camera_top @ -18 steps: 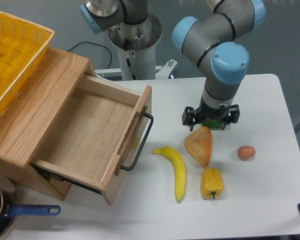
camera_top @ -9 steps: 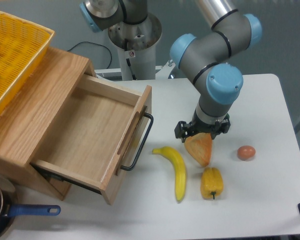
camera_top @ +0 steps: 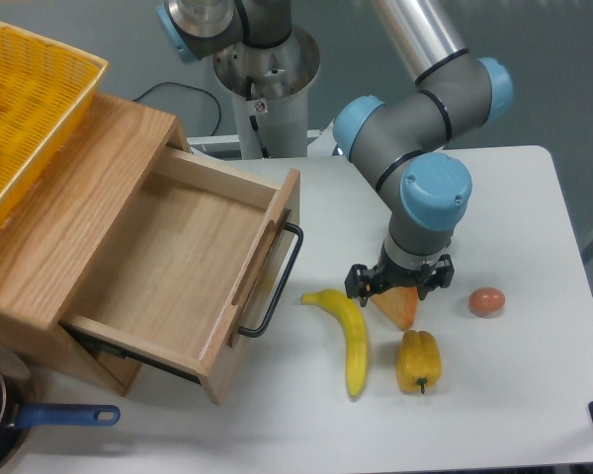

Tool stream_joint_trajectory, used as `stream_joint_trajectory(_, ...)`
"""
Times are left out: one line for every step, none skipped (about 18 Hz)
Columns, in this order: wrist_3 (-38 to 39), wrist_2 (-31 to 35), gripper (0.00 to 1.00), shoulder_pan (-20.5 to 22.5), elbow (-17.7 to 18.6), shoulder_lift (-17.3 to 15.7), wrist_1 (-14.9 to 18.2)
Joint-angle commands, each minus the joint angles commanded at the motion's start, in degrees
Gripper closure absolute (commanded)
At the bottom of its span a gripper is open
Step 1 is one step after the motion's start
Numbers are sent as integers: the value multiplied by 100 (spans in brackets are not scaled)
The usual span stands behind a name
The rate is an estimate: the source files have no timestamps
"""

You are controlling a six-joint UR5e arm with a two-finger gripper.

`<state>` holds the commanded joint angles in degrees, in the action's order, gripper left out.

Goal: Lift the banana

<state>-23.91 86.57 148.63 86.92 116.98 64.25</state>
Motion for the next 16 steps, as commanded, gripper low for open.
stream_joint_trajectory(0,0,0,-9,0,35,-35)
stream_joint_trajectory(9,0,0,-18,9,53,-44)
stream_joint_trajectory(17,0,0,-35,17,62,-44)
stream_joint_trajectory(18,-9,0,-70,18,79,-44)
stream_joint_trajectory(18,-9,0,-88,35,97,-44)
stream_joint_trajectory(18,-9,0,-97,44,114,-44)
stream_joint_trajectory(18,-9,0,-106,44,158,-44)
stream_joint_trajectory(9,-17,0,-106,44,176,-44)
stream_joint_trajectory(0,-35,0,-123,44,193,-53)
stream_joint_trajectory(-9,-87,0,-132,44,228,-53)
stream_joint_trajectory(-9,-123,0,-141,35,246,-53)
stream_joint_trajectory(0,-123,0,-150,35,272,-53)
stream_joint_trajectory(0,-123,0,-150,35,299,-53)
stream_joint_trajectory(0,-123,0,-150,26,316,-62)
stream_joint_trajectory(0,-123,0,-150,26,334,-88)
stream_joint_trajectory(0,-123,0,-150,35,343,-88)
